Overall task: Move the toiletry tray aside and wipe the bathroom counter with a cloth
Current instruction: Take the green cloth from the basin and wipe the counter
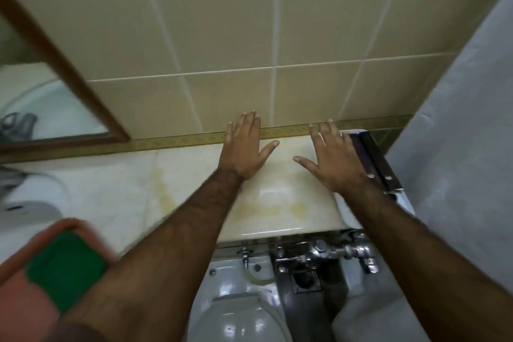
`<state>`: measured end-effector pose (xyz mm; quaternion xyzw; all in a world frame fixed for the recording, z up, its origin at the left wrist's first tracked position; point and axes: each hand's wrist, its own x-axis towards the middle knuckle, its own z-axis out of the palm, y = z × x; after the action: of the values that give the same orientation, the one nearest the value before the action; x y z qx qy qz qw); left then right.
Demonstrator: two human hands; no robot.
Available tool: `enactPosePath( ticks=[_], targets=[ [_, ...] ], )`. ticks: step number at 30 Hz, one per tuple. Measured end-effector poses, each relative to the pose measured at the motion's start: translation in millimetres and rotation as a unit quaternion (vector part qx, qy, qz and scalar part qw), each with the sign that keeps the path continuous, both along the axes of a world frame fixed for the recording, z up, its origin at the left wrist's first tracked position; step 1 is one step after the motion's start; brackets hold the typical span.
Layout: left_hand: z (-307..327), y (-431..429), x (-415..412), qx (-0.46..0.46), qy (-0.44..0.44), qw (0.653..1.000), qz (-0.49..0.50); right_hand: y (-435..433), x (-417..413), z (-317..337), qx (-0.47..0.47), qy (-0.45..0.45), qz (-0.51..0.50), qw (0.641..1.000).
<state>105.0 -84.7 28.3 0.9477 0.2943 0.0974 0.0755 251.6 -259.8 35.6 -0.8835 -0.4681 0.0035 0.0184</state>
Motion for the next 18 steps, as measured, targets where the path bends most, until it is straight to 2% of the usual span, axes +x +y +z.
enactPosePath(
  ticks=[6, 11, 14, 18],
  targets=[
    [7, 69, -143, 0.007, 0.015, 0.992, 0.128, 93, -106, 4, 0.006, 0.001, 0.119, 0.993],
    [3, 117, -276, 0.03, 0.031, 0.965, 0.259, 164, -221, 3, 0.003, 0.072, 0.228, 0.971],
    [-6, 125, -342, 0.015, 0.056, 0.944, 0.326, 184, -297, 1, -0.046, 0.167, 0.267, 0.948],
    [-28, 112, -398, -0.049, 0.054, 0.925, 0.373, 191, -379, -9, -0.145, 0.174, 0.293, 0.929]
  ],
)
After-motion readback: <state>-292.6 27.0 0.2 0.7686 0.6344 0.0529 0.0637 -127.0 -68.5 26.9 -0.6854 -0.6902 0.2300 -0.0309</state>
